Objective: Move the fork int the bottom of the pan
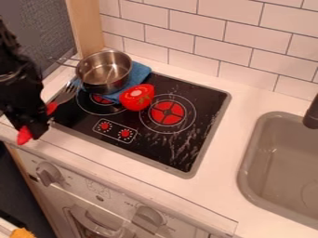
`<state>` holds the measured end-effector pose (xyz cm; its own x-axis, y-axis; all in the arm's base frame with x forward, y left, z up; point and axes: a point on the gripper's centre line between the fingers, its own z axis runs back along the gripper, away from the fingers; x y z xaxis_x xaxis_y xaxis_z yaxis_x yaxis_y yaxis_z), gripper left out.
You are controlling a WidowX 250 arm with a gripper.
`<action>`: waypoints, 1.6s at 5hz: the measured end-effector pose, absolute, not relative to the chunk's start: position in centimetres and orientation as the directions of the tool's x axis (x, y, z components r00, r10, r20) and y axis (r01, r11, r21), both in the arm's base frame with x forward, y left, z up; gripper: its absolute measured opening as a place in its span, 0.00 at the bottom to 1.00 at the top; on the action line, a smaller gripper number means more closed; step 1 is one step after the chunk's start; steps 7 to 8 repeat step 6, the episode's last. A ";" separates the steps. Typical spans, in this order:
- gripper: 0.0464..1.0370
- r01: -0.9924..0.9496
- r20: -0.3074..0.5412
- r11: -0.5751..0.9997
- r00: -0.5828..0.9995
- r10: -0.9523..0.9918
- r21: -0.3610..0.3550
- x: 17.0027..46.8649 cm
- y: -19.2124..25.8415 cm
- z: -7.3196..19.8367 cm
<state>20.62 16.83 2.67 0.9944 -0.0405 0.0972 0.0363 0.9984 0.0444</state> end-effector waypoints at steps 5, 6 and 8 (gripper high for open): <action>0.97 0.112 0.089 0.991 0.989 -0.119 0.072 23.6 14.6 3.7; 0.97 0.132 0.096 0.989 0.986 -0.138 0.064 24.7 13.3 4.1; 0.97 0.132 0.096 0.989 0.986 -0.138 0.064 24.7 13.3 4.1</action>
